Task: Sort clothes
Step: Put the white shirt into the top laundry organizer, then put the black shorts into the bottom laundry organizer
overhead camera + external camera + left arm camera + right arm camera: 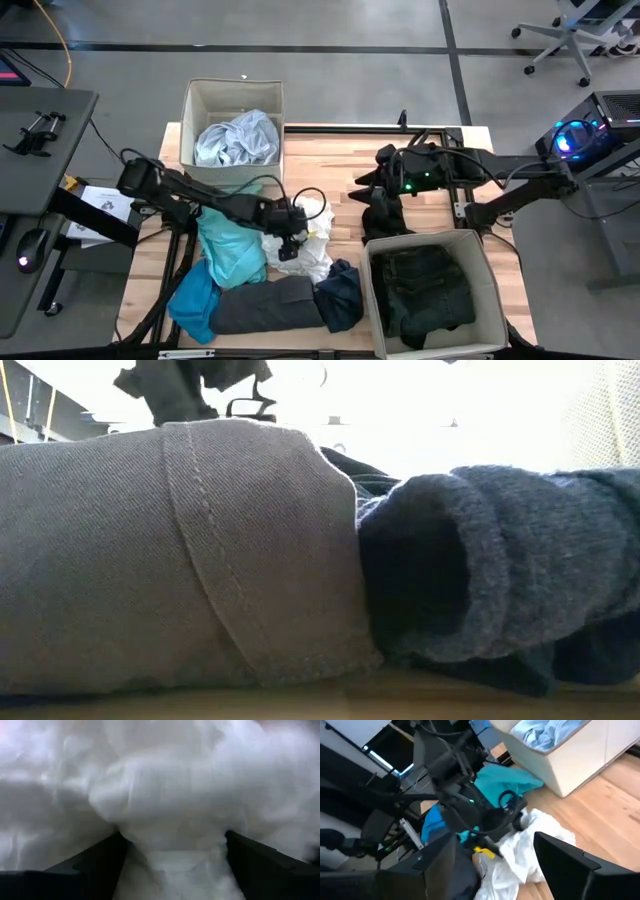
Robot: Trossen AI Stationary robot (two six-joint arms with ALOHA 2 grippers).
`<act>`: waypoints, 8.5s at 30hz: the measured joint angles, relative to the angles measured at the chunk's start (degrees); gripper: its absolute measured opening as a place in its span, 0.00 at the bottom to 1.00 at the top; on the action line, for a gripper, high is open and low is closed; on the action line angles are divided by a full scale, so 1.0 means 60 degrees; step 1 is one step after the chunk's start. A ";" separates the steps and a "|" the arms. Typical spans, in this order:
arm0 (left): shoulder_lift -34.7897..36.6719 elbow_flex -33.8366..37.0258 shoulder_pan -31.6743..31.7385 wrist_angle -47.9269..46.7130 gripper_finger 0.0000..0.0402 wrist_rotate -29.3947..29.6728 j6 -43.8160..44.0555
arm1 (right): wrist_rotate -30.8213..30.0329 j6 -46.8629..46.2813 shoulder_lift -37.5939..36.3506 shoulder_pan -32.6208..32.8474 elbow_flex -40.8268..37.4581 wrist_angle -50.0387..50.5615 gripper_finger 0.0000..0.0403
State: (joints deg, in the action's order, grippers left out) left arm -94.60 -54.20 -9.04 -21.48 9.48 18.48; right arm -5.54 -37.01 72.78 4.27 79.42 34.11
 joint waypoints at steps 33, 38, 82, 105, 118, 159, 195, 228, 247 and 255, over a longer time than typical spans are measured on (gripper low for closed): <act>0.2432 -0.1804 0.1643 -0.1192 0.00 -0.0439 -0.1139 | -0.0630 0.0505 -0.0544 -0.0022 0.0000 -0.0563 0.64; 0.3730 -0.3570 0.1658 -0.2012 0.00 0.0468 -0.1718 | -0.1007 0.0822 -0.0593 -0.0025 0.0000 -0.0772 0.64; 0.0292 -1.3438 0.3220 0.1946 0.00 -0.2790 -0.3435 | 0.4431 0.4482 0.2221 -0.2993 0.2003 -0.5531 0.89; 0.0506 -1.2382 0.5738 -0.8046 0.04 0.1177 -0.3736 | 0.5969 0.3940 0.4406 -0.1104 0.6343 -0.4012 0.05; 0.4108 -0.5458 0.5762 -0.4856 0.33 -0.1098 -0.2479 | 0.2588 0.4459 0.4100 -0.1140 0.9141 0.2706 0.01; 0.1132 -0.2473 0.3533 1.1290 0.61 -0.5796 0.2276 | 0.3321 0.4714 0.4424 -0.1938 0.8986 0.2058 0.02; 0.3793 -0.9962 0.5263 -0.2664 0.00 0.2159 -0.7115 | -0.1002 0.3893 0.2107 -0.2007 0.8983 0.5784 0.52; 0.1622 -0.0772 1.1095 -0.3978 0.13 -0.1898 -0.2164 | -0.0377 0.3140 0.3080 -0.1298 0.8983 0.6068 0.52; 0.4011 -0.3791 0.9528 -0.7382 0.39 -0.1926 -0.1232 | 0.0202 0.0945 0.3756 -0.2023 0.4894 0.8412 0.52; 0.5566 -0.2484 0.7280 -0.5251 0.39 -0.1967 -0.0355 | 0.2785 -0.0233 0.3771 -0.3152 -0.0649 0.5186 0.61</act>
State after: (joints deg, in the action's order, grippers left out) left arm -61.21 -69.10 34.64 -52.99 -2.32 16.35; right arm 11.17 -38.41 95.41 -14.64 75.52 65.23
